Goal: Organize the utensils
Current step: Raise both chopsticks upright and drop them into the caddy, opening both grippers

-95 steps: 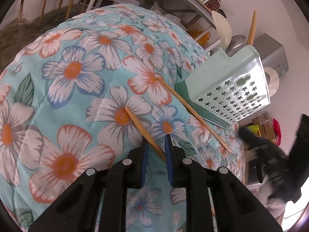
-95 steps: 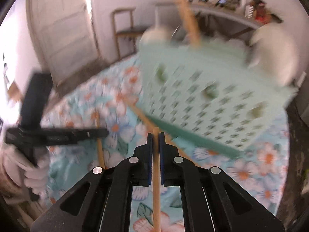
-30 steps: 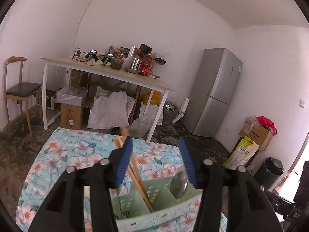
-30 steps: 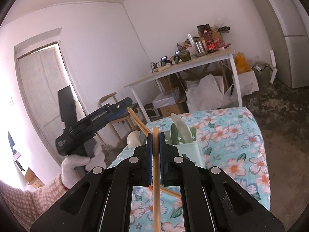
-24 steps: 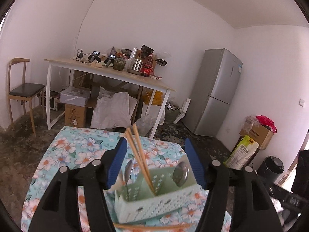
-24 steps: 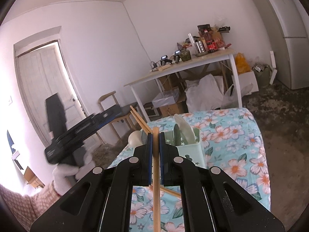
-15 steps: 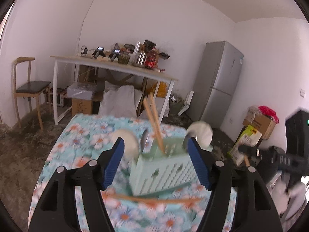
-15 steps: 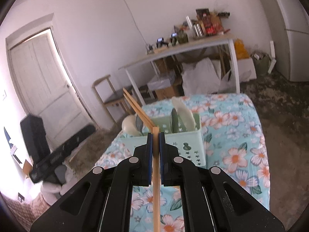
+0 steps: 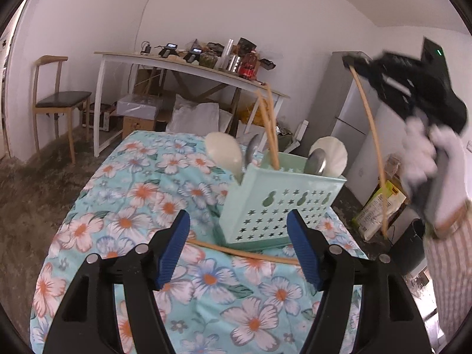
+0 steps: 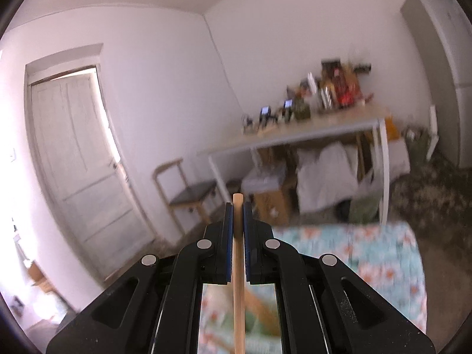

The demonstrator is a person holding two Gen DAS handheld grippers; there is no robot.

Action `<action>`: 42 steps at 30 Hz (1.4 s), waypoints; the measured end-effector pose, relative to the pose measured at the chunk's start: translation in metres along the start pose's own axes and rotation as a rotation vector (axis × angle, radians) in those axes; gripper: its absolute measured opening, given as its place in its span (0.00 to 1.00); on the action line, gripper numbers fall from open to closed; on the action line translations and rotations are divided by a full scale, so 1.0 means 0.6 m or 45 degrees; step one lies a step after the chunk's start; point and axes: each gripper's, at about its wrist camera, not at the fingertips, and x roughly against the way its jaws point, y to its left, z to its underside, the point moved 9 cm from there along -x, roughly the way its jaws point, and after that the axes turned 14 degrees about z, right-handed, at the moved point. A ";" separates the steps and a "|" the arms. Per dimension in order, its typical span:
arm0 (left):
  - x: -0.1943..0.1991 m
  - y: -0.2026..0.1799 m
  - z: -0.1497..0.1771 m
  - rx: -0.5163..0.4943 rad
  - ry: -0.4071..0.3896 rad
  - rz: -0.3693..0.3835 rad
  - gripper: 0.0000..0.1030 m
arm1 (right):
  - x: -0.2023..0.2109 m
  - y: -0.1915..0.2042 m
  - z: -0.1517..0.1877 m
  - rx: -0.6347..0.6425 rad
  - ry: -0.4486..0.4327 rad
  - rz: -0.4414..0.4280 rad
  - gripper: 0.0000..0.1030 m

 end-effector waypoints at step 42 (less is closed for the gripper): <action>0.015 0.045 0.013 0.082 0.009 -0.075 0.64 | 0.054 -0.086 0.045 -0.030 -0.005 0.152 0.41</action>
